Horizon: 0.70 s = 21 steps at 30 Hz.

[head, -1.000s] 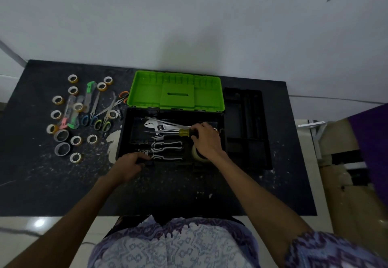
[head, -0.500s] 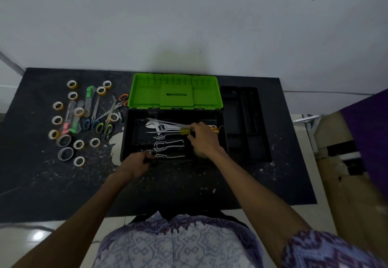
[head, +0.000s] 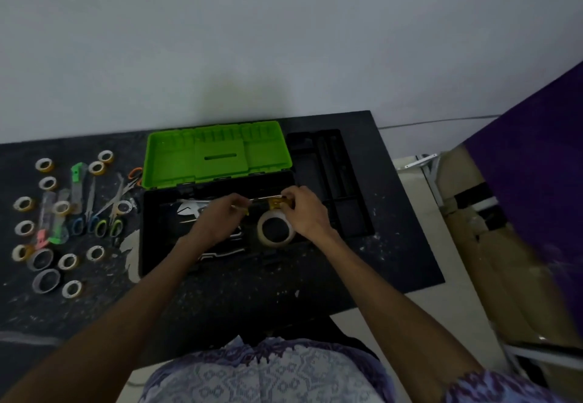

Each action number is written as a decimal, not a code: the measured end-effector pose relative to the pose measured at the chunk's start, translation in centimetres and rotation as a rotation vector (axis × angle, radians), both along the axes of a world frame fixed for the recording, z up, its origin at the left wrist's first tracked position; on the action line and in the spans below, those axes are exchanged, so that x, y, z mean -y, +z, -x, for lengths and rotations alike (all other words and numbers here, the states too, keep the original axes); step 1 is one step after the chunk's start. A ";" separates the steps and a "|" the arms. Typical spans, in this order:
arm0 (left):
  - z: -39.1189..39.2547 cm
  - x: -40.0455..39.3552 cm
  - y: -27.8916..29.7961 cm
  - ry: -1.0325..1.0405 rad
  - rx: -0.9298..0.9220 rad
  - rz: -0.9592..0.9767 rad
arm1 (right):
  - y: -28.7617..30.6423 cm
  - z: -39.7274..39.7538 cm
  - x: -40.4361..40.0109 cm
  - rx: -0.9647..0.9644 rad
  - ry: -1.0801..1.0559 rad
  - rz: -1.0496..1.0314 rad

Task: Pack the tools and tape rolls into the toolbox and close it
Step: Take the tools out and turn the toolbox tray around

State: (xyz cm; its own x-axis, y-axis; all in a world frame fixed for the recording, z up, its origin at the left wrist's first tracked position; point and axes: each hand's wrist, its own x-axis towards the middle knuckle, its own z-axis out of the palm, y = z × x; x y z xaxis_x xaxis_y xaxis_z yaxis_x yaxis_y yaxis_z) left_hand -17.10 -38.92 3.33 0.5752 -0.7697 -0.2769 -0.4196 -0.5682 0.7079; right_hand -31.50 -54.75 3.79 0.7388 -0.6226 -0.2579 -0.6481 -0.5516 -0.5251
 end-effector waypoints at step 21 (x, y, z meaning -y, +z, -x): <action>3.9 19.3 -0.5 -0.189 0.028 0.090 | -5.3 11.2 4.7 0.077 -1.156 -0.940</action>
